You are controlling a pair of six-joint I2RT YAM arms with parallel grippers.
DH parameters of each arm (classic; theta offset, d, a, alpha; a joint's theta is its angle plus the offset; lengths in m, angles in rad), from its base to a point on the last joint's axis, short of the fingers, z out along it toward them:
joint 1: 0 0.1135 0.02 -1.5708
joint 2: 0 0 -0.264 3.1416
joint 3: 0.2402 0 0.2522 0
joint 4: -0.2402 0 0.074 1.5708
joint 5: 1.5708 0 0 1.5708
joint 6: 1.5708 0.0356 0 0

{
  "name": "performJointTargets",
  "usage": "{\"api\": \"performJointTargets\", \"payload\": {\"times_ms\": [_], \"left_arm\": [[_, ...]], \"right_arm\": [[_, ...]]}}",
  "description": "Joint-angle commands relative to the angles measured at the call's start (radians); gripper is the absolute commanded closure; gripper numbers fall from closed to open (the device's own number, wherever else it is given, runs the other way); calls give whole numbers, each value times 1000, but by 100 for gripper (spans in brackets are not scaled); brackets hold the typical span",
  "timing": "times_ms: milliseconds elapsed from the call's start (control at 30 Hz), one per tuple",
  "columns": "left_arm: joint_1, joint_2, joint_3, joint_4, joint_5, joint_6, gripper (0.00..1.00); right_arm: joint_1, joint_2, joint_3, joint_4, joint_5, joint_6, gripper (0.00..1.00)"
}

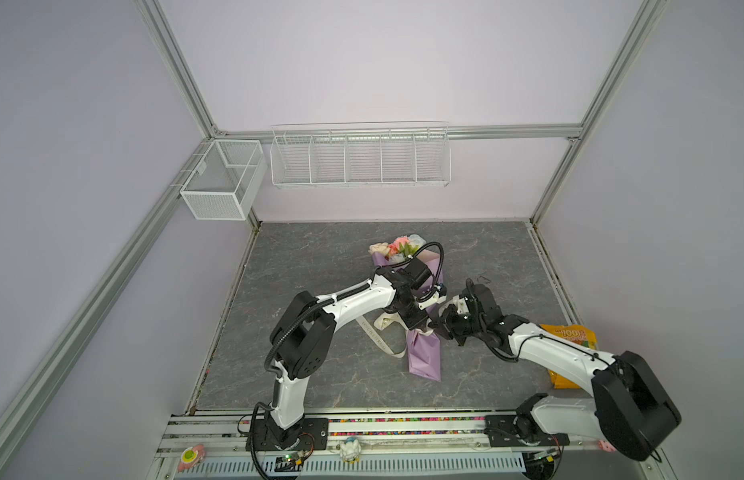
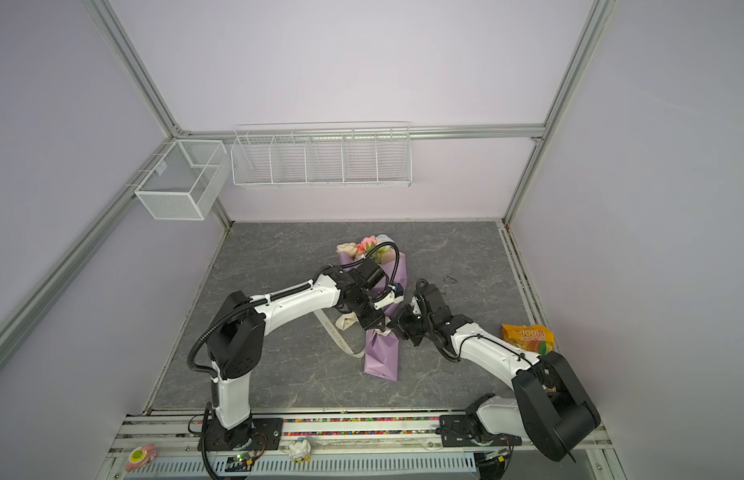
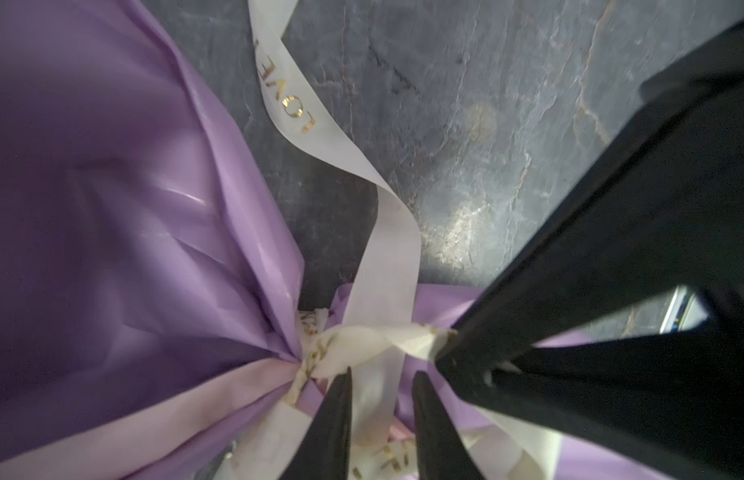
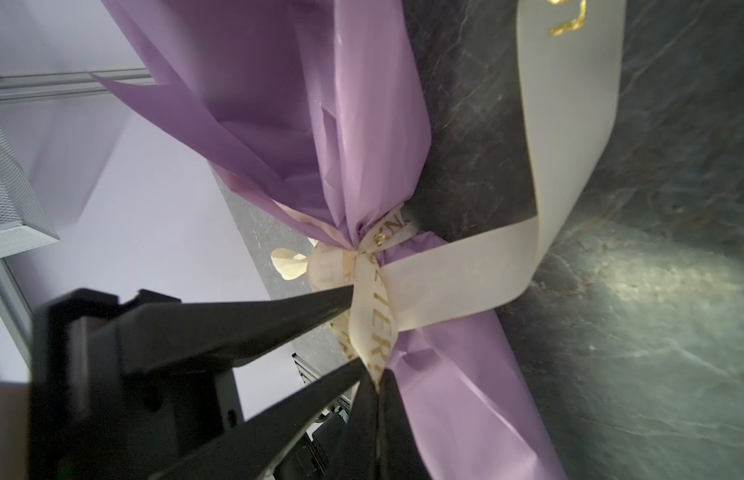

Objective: Tie the bouquet of fake flowers

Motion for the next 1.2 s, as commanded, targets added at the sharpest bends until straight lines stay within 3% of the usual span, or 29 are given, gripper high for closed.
{"api": "performJointTargets", "payload": {"times_ms": [0,500,600,800,1167], "left_arm": [[-2,13,42,-64,-61,30,72],[-20,61,78,-99,-130,59,70],[-21,52,75,-93,-131,63,77],[-20,10,58,-62,-131,59,100],[-20,-76,-17,25,-112,10,100]], "right_arm": [[1,-18,2,-24,9,-1,94],[1,-11,-3,-20,9,-1,94],[0,-10,-4,-21,9,0,94],[1,-10,-4,-26,16,-1,94],[1,4,-12,-34,21,-7,94]]}}
